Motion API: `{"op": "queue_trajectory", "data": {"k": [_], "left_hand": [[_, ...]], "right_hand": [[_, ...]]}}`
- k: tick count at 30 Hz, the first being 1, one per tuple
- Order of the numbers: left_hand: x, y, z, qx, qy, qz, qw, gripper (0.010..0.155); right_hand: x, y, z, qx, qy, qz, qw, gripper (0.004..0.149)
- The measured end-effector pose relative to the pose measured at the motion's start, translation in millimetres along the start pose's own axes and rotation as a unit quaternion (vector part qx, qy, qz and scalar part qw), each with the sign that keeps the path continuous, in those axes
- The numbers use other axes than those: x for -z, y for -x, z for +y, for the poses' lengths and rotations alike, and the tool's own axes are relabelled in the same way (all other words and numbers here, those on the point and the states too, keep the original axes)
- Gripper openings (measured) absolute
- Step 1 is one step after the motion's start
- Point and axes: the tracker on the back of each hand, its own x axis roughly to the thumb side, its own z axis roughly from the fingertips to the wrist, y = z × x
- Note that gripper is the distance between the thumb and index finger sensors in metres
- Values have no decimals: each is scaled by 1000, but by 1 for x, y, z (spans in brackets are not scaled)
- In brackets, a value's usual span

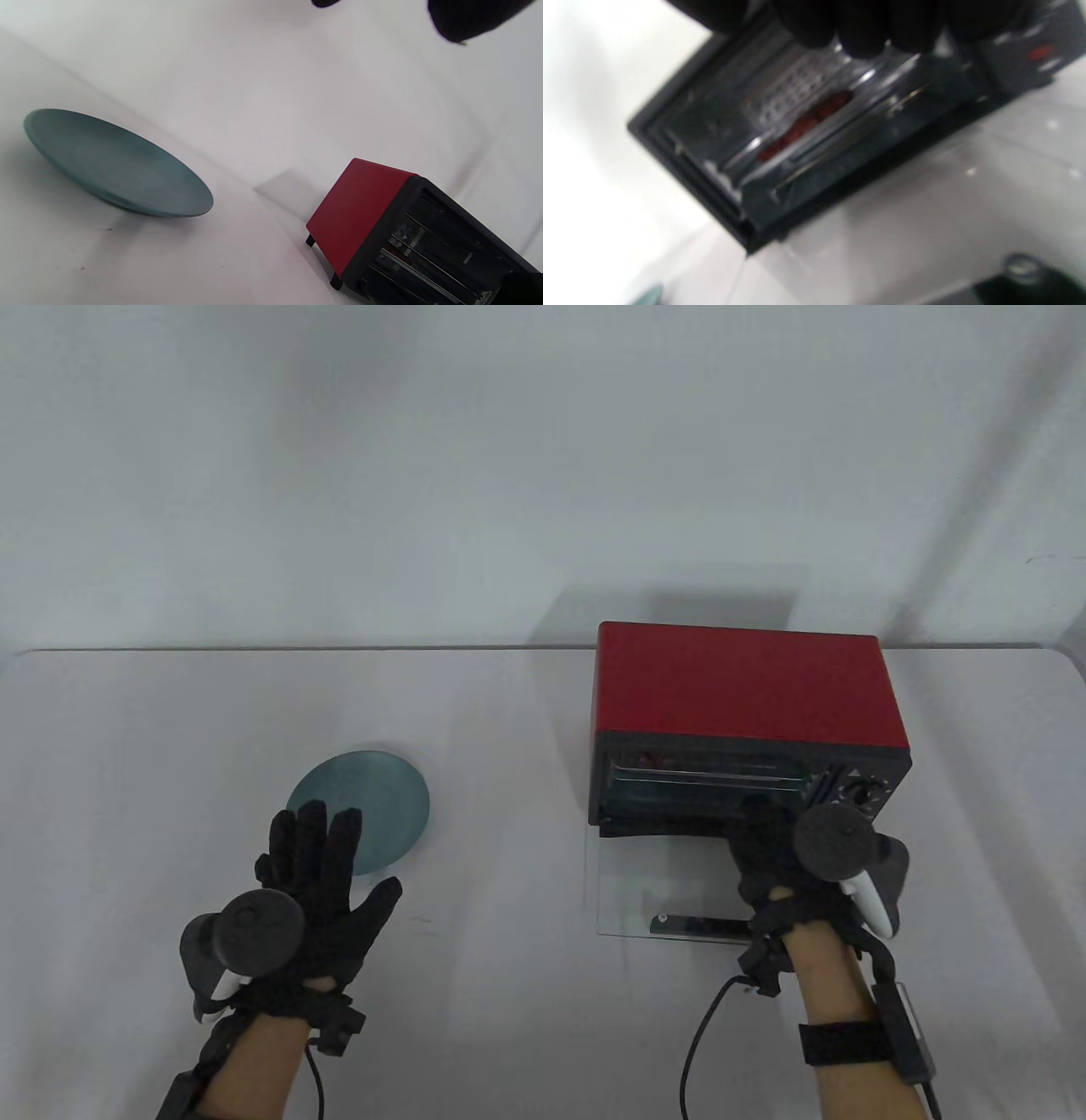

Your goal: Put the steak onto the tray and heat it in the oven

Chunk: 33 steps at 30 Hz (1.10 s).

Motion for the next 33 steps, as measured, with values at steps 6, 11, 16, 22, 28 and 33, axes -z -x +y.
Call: {"op": "queue_trajectory", "data": {"k": [6, 11, 16, 22, 28, 33], "left_hand": [[0, -3, -5, 4, 10, -11, 1000, 85], [2, -5, -12, 12, 27, -13, 999, 84], [3, -4, -14, 13, 33, -12, 999, 84], [2, -4, -14, 12, 34, -12, 999, 84], [2, -4, -14, 12, 35, -12, 999, 84], [3, -4, -15, 13, 37, -11, 999, 84]], "right_hand": [[-26, 62, -13, 90, 27, 130, 987, 65], [-25, 88, -6, 79, -13, 219, 972, 64], [-23, 98, -1, 59, -36, 255, 965, 64], [-23, 105, 9, 82, -81, 269, 956, 63], [-23, 106, 9, 95, -99, 265, 954, 64], [-29, 93, -9, 123, -51, 222, 966, 63]]}}
